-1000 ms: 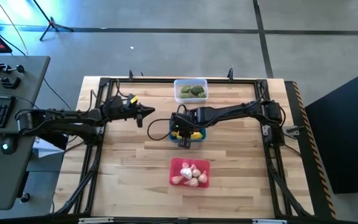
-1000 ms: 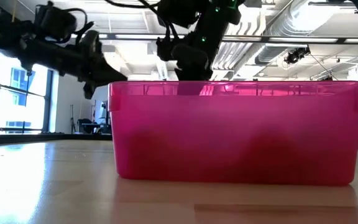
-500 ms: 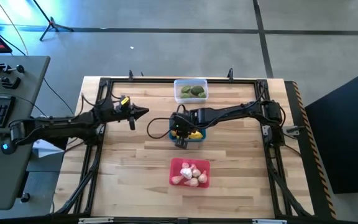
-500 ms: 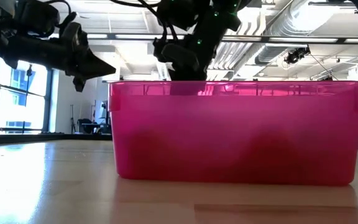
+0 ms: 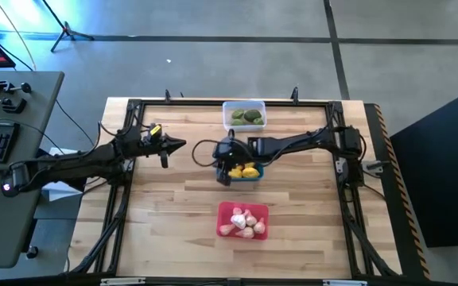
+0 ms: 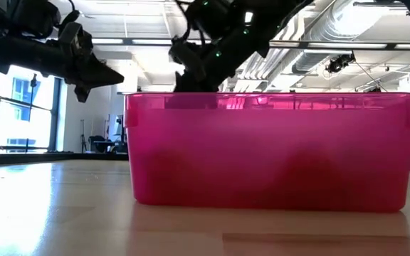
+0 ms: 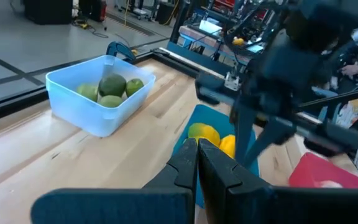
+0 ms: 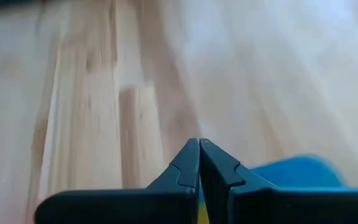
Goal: Sort produce into baskets
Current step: Return to Home Position
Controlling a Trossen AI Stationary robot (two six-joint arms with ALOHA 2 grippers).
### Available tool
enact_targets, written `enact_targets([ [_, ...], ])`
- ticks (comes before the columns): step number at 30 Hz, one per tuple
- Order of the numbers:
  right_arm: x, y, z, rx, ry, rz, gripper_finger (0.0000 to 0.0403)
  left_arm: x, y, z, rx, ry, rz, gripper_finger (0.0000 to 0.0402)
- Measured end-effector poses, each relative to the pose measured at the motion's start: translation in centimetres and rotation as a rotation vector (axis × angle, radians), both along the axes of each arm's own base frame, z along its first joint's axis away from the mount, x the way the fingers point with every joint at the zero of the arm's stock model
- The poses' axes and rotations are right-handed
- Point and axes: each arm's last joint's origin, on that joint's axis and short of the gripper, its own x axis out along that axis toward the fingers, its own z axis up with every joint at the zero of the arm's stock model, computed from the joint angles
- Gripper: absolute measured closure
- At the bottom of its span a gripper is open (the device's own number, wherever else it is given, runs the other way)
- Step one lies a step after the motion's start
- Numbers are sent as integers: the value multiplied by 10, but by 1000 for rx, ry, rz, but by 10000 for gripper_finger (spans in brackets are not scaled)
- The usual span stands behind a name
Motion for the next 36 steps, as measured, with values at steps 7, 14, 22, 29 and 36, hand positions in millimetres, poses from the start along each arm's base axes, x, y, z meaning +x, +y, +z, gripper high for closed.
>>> enact_targets([
  [7,-25,-22,12,-70,-223,-65,403,-11,-5,3,2,-1,0,401],
  [14,-90,-40,21,-138,-314,-144,403,-23,-10,11,45,-66,-2,401],
  [22,-187,-44,22,-151,-400,-186,403,-29,-12,14,55,-91,17,402],
  [29,-257,-40,13,-183,-491,-273,403,-31,-10,14,74,-80,34,402],
  [36,-299,-29,1,-243,-528,-397,403,-34,-9,12,103,-61,56,402],
])
